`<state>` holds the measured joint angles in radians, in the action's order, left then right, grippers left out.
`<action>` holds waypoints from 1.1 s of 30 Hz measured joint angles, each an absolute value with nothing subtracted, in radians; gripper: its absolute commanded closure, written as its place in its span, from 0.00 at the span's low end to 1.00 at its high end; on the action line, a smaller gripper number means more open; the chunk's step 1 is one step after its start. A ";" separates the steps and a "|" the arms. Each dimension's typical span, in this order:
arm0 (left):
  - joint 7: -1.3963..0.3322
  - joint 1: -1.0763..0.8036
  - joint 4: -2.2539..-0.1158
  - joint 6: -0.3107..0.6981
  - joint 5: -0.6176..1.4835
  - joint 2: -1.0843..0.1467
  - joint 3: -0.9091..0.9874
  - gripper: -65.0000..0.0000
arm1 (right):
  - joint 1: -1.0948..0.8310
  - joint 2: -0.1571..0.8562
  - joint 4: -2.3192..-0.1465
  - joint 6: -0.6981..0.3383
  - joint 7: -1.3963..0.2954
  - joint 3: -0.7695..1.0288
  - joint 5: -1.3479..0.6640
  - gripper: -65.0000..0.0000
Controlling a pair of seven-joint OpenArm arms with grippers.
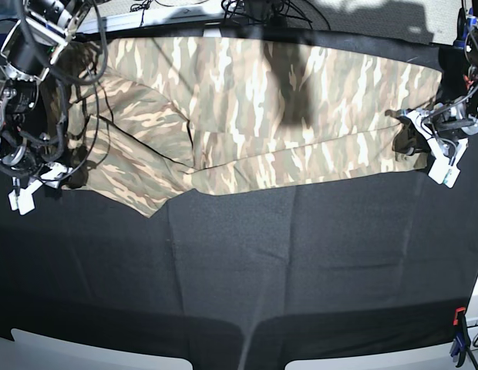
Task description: Layout the t-shirt on the table in an organized manner, then fold the t-shirt properly
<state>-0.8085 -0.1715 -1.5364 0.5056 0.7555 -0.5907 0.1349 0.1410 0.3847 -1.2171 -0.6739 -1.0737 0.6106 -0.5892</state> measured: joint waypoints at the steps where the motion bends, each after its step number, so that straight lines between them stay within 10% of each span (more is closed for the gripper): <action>1: -0.809 -0.171 -1.536 0.506 0.756 -0.591 0.135 1.00 | 0.141 0.382 -1.206 -0.674 -1.073 0.611 -0.587 0.59; 9: -0.809 -0.171 -1.536 0.506 0.756 -0.591 0.135 1.00 | 0.142 0.318 -1.171 -0.686 -1.067 0.611 -0.587 0.62; 18: -0.809 -0.171 -1.536 0.506 0.756 -0.591 0.135 1.00 | 0.147 0.326 -1.171 -0.686 -1.095 0.611 -0.606 1.00; 33: -0.809 -0.171 -1.536 0.506 0.756 -0.591 0.135 1.00 | 0.147 0.324 -1.313 -0.690 -1.147 0.611 -0.764 1.00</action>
<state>-0.8085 -0.1715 -1.5364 0.5056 0.7555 -0.5907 0.1349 0.1467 0.3241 -1.3128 -0.6895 -1.1465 0.6109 -0.7639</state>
